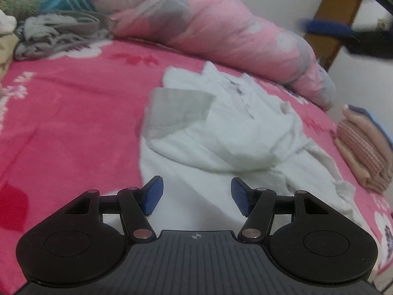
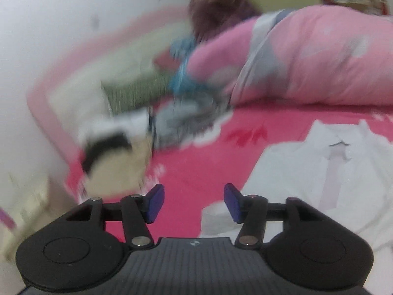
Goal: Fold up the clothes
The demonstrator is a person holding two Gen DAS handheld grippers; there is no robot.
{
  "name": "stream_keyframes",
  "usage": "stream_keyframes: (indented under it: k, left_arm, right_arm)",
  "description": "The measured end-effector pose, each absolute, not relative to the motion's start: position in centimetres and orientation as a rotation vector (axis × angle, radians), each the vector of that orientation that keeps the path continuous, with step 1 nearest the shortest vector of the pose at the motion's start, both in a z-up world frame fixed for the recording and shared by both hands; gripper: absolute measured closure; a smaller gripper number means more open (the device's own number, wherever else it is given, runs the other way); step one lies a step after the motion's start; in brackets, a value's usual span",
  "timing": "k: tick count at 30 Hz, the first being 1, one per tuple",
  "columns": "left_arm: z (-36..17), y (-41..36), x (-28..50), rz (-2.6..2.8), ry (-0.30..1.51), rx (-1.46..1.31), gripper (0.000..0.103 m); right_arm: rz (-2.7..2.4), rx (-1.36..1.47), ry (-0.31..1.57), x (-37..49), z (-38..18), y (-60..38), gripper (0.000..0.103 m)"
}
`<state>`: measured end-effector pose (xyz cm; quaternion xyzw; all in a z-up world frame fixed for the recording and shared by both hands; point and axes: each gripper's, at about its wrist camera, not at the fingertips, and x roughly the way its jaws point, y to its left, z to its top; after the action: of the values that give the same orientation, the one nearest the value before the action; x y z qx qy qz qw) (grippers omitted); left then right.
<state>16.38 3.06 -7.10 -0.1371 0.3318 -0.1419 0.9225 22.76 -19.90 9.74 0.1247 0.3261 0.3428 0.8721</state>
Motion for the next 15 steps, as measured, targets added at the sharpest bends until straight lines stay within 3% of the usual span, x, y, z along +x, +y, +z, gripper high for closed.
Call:
stream_keyframes:
  k: [6, 15]
  left_arm:
    - [-5.9, 3.7, 18.4, -0.242, 0.608, -0.272, 0.042]
    - [-3.4, -1.0, 21.3, -0.243, 0.521, 0.015, 0.042]
  right_arm:
    - [0.505, 0.408, 0.67, 18.1, 4.8, -29.1, 0.047]
    - [0.235, 0.315, 0.669, 15.6, -2.9, -33.2, 0.055]
